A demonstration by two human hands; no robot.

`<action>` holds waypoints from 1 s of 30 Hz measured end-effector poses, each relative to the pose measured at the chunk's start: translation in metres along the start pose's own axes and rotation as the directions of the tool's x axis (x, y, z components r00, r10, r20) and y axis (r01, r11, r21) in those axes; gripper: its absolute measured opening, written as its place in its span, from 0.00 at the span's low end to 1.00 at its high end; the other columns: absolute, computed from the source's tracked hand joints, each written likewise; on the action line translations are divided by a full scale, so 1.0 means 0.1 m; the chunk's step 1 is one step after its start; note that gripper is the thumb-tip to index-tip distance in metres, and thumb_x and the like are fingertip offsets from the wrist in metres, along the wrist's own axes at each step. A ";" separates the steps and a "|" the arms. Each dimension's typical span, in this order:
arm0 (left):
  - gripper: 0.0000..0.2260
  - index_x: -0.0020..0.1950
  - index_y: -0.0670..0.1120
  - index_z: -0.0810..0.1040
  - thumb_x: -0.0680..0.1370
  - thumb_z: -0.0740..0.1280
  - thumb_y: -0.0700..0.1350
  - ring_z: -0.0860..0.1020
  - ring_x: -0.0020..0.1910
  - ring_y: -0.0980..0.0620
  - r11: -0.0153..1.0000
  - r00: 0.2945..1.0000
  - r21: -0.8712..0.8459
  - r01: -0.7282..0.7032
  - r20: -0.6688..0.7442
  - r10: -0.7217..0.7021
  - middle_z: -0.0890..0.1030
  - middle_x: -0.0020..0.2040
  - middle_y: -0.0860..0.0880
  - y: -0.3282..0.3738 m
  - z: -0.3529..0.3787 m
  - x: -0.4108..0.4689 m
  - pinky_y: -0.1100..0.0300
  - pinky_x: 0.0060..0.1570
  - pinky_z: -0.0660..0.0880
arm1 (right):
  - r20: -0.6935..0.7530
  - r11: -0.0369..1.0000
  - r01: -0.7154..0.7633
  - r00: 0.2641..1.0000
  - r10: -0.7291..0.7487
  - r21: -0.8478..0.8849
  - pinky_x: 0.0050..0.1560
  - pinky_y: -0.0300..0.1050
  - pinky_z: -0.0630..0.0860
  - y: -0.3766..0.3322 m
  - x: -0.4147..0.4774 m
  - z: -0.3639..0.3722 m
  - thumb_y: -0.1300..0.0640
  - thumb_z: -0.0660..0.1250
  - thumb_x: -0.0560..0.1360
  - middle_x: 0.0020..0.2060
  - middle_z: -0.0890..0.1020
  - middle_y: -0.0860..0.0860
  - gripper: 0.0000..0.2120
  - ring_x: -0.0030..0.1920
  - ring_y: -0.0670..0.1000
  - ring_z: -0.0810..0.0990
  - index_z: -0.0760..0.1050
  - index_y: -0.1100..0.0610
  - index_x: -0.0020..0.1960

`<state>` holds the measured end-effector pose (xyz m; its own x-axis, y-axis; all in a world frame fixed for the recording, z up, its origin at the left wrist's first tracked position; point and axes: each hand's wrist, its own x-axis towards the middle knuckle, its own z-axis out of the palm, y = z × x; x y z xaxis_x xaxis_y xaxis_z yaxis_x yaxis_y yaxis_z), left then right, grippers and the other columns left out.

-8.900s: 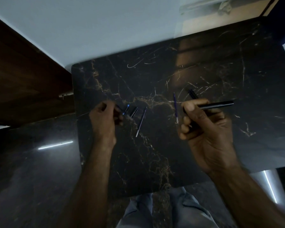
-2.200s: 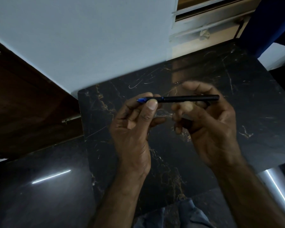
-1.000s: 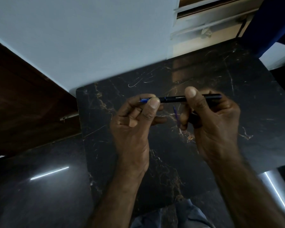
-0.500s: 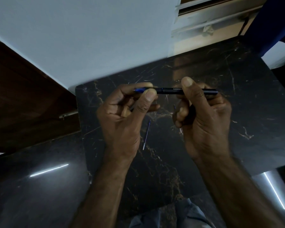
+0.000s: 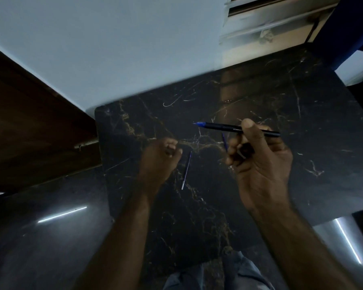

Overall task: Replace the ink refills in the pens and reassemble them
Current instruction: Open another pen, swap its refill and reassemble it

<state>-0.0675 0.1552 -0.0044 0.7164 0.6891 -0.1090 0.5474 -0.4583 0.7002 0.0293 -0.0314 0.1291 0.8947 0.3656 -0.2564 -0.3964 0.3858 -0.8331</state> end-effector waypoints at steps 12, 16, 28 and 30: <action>0.09 0.57 0.43 0.86 0.80 0.78 0.45 0.87 0.43 0.53 0.937 0.944 -0.107 0.331 0.047 -0.328 0.89 0.47 0.49 -0.13 0.27 0.01 0.54 0.45 0.86 | -0.019 1.000 0.019 1.000 -0.019 -0.004 0.29 0.44 0.77 0.01 -0.01 -0.13 0.64 0.69 0.81 0.35 0.81 0.57 0.06 0.34 0.52 0.81 0.79 0.59 0.45; 0.07 0.53 0.42 0.87 0.76 0.78 0.41 0.89 0.44 0.52 0.275 0.944 -0.924 0.267 0.194 -0.266 0.89 0.46 0.46 0.55 -0.14 -0.05 0.59 0.46 0.85 | 0.016 0.994 0.100 0.995 -0.100 -0.042 0.33 0.46 0.78 -0.03 0.02 -0.17 0.66 0.68 0.82 0.39 0.82 0.60 0.04 0.40 0.54 0.83 0.78 0.61 0.48; 0.23 0.76 0.36 0.73 0.84 0.68 0.44 0.87 0.60 0.52 -0.093 0.968 -0.973 0.210 0.220 -0.118 0.88 0.62 0.45 1.55 -0.52 -0.28 0.59 0.55 0.85 | 0.146 0.956 0.290 0.949 -0.279 -0.056 0.34 0.48 0.79 -0.12 0.03 0.00 0.68 0.67 0.81 0.40 0.86 0.52 0.03 0.39 0.54 0.84 0.77 0.62 0.50; 0.25 0.80 0.35 0.70 0.85 0.66 0.44 0.87 0.61 0.51 -0.104 0.969 -0.973 0.207 0.219 -0.113 0.87 0.64 0.44 1.58 -0.53 -0.29 0.59 0.56 0.85 | 0.141 0.948 0.311 0.944 -0.300 -0.067 0.34 0.48 0.79 -0.11 0.03 0.00 0.69 0.66 0.82 0.40 0.86 0.52 0.04 0.39 0.55 0.84 0.77 0.62 0.51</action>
<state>-0.0245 0.0927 0.1472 0.7274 0.5967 -0.3389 -0.3292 0.7368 0.5906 0.0362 -0.0341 0.1375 0.9342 0.3485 0.0765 -0.0838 0.4227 -0.9024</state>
